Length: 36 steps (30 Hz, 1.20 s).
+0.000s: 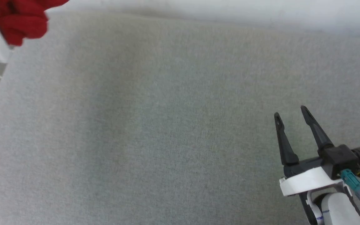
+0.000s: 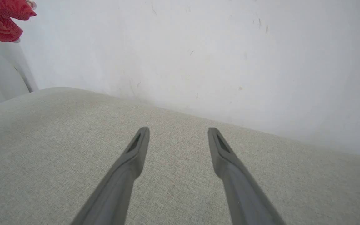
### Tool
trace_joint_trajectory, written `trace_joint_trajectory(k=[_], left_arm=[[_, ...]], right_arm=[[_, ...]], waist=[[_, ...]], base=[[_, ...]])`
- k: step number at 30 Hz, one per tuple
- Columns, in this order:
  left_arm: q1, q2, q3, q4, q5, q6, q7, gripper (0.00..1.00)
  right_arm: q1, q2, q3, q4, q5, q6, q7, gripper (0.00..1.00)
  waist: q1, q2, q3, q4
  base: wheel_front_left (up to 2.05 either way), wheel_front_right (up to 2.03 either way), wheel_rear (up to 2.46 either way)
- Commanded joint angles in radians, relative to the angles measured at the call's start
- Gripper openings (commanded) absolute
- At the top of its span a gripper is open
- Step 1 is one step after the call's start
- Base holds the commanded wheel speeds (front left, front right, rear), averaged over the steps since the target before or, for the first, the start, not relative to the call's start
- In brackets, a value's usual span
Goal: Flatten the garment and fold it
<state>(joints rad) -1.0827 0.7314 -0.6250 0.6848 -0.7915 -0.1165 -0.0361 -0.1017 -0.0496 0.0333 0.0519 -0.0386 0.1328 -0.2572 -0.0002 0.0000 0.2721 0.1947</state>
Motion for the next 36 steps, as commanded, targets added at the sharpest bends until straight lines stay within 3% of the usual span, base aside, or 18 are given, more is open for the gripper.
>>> trace_joint_trajectory(k=[1, 8, 17, 22, 27, 30, 31, 32, 36], left_arm=[[-0.007, -0.017, -0.011, -0.029, 0.023, 0.011, -0.034, 0.00], [0.073, -0.092, -0.083, -0.184, 0.075, 0.047, -0.084, 0.00], [0.230, -0.243, -0.173, -0.342, 0.079, 0.141, -0.089, 0.00], [0.315, -0.353, -0.225, -0.307, 0.071, 0.179, -0.112, 0.00], [0.358, -0.429, -0.255, -0.208, 0.071, 0.192, -0.145, 0.00], [0.381, -0.477, -0.298, -0.118, 0.080, 0.174, -0.148, 0.00], [0.392, -0.493, -0.310, -0.090, 0.075, 0.161, -0.142, 0.33], [0.402, -0.505, -0.321, -0.064, 0.070, 0.150, -0.132, 1.00], [0.410, -0.533, -0.362, 0.000, 0.084, 0.113, -0.136, 1.00]], right_arm=[[0.016, -0.001, -0.009, 0.002, 0.012, -0.002, -0.005, 1.00], [0.038, -0.001, -0.033, 0.001, 0.036, -0.002, -0.005, 1.00], [0.051, -0.001, -0.032, -0.016, 0.050, -0.002, -0.005, 1.00], [0.052, -0.001, -0.036, -0.024, 0.059, -0.002, -0.005, 1.00], [0.056, -0.001, -0.039, -0.024, 0.066, -0.002, -0.005, 1.00], [0.058, -0.001, -0.033, -0.015, 0.073, -0.002, -0.005, 1.00], [0.058, -0.001, -0.029, -0.012, 0.076, -0.002, -0.005, 1.00], [0.058, -0.001, -0.026, -0.009, 0.078, -0.002, -0.005, 1.00], [0.065, -0.001, -0.031, 0.004, 0.085, -0.002, -0.005, 1.00]], waist=[[0.0002, 0.0000, -0.104, -0.006], [0.0002, 0.0000, -0.197, -0.059], [0.0002, 0.0000, -0.210, -0.216], [0.0002, 0.0000, -0.177, -0.314], [0.0002, 0.0000, -0.148, -0.361], [0.0002, 0.0000, -0.133, -0.380], [0.0002, 0.0000, -0.131, -0.385], [0.0002, 0.0000, -0.130, -0.386], [0.0002, 0.0000, -0.145, -0.371]], base=[[0.00, 0.00, 0.00], [0.00, 0.00, 0.00], [0.00, 0.00, 0.00], [0.00, 0.00, 0.00], [0.00, 0.00, 0.00], [0.00, 0.00, 0.00], [0.00, 0.00, 0.00], [0.00, 0.00, 0.00], [0.00, 0.00, 0.00]])
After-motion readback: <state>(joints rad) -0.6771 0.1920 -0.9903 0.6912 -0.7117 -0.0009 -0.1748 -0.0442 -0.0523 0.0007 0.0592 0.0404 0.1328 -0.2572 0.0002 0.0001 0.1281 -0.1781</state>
